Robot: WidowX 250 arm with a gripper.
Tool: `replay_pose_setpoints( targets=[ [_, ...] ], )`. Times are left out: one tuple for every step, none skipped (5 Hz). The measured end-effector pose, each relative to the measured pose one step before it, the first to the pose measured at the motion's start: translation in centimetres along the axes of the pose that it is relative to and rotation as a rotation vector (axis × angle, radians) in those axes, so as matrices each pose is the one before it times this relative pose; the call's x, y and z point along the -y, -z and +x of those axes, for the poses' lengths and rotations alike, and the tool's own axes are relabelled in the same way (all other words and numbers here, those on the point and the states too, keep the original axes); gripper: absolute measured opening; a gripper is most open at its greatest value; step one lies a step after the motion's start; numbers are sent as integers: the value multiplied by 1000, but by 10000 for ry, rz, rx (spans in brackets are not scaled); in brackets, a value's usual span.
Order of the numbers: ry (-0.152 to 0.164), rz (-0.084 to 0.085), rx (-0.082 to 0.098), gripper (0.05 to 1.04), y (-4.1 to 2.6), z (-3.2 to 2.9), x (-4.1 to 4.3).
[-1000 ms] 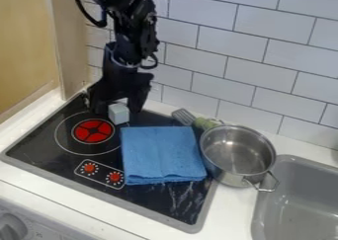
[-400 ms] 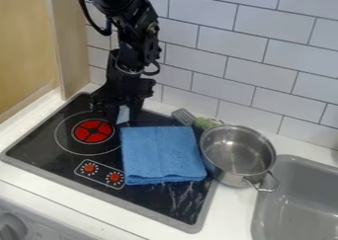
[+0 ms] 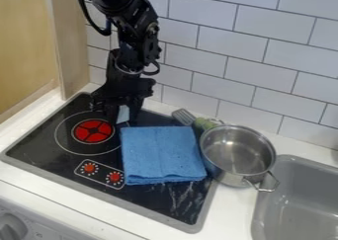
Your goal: Move the square to the bottom left of the stove
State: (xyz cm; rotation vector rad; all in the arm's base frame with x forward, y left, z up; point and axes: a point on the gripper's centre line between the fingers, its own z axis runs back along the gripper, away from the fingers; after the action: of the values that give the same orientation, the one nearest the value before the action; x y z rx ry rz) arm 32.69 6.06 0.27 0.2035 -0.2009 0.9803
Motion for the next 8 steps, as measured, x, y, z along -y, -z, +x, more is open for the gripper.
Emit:
replay_pose_setpoints(
  targets=[
    [-6,-29,60,456,-83,53,37],
    [-252,-399,566,456,-2482,754,-564],
    [-255,-226,333,456,-1934,-41,-1400],
    [-207,-170,159,456,-1405,-428,-1860],
    [-677,173,108,456,-671,136,-3633],
    [-443,426,-128,456,856,169,-2995],
    [-505,-28,-188,456,1602,-315,-2106],
    [161,334,73,456,1398,-84,-356]
  ],
)
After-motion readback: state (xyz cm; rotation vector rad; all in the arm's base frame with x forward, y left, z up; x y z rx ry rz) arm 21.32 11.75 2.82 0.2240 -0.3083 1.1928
